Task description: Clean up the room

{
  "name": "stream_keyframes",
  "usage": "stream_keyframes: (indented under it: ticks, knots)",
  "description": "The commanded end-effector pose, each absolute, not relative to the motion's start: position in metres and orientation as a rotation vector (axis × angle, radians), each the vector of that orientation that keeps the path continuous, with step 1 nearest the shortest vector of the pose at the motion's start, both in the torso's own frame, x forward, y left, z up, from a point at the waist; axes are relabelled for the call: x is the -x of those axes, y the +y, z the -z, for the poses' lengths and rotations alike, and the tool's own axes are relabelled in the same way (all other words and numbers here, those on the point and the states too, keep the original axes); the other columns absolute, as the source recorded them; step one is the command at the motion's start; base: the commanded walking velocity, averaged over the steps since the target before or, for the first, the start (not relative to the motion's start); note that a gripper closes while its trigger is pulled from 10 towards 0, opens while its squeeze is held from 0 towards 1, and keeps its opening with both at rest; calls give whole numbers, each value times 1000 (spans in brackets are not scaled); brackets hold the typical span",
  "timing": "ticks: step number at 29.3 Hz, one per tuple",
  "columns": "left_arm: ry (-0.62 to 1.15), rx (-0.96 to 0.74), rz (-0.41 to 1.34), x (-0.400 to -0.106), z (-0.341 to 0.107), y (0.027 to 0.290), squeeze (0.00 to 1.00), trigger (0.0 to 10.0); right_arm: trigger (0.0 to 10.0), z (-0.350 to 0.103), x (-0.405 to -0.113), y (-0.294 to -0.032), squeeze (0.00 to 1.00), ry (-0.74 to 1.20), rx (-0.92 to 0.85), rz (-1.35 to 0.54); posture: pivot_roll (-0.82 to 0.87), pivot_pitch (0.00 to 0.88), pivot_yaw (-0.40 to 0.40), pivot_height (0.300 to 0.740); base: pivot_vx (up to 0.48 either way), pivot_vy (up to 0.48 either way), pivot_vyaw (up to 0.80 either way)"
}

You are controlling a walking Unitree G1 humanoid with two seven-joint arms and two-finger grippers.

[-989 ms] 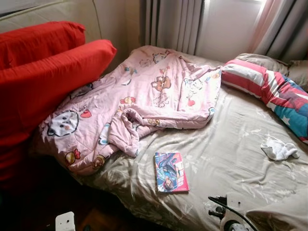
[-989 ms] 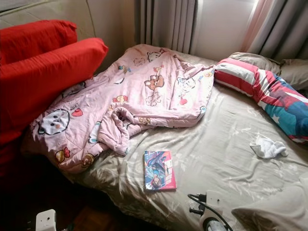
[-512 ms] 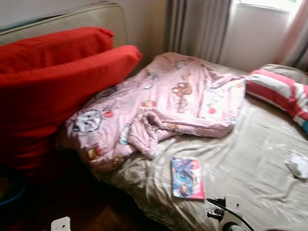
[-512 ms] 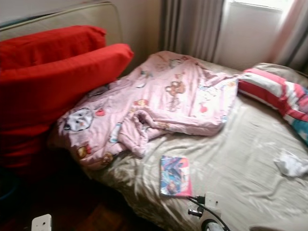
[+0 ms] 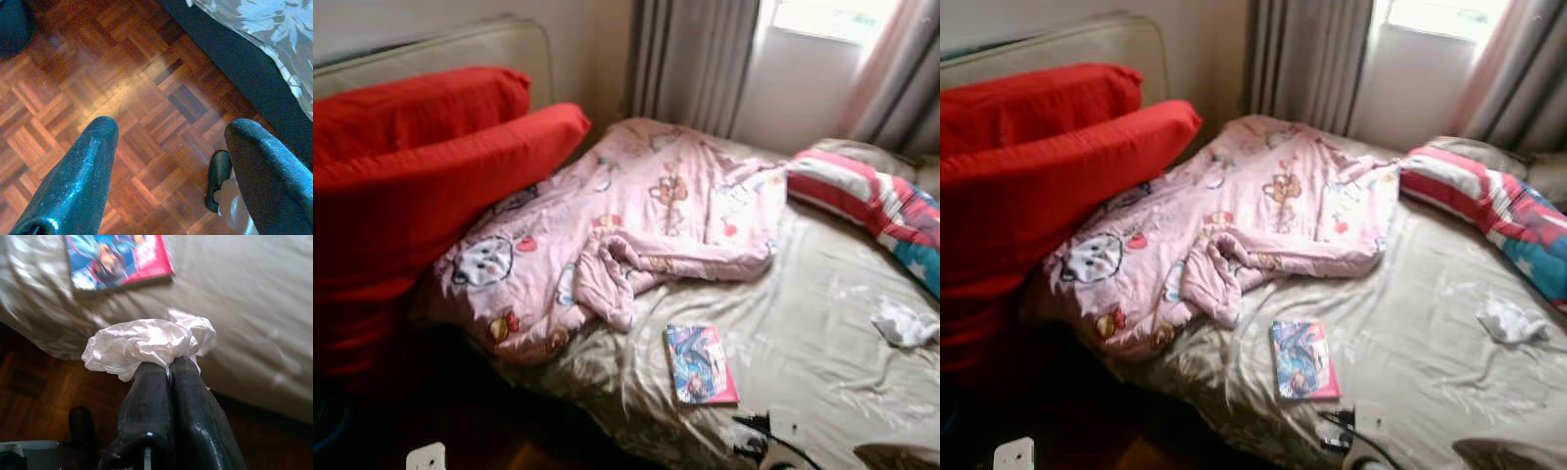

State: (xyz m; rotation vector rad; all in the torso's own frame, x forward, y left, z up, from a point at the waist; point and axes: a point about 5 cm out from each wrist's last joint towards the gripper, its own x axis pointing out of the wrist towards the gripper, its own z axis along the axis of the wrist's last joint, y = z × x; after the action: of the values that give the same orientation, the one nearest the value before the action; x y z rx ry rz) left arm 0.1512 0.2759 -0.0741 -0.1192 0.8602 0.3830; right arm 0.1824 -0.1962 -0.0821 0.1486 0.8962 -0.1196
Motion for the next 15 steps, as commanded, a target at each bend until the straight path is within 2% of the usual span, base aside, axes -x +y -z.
stream_keyframes:
  ticks: [1,11,15]
  knots:
    - [887,116,-355,-150,77,270,0,10000,10000,83,-179,-203,0,908,-142,136,139,0,-25,740,0,390,0]
    - [904,118,-340,-148,82,260,0,10000,10000,83,-179,-206,0,915,-132,130,143,0,-25,740,0,390,0]
    - [909,116,-341,-146,82,259,0,10000,10000,82,-182,-199,0,917,-128,115,146,0,-25,740,0,390,0]
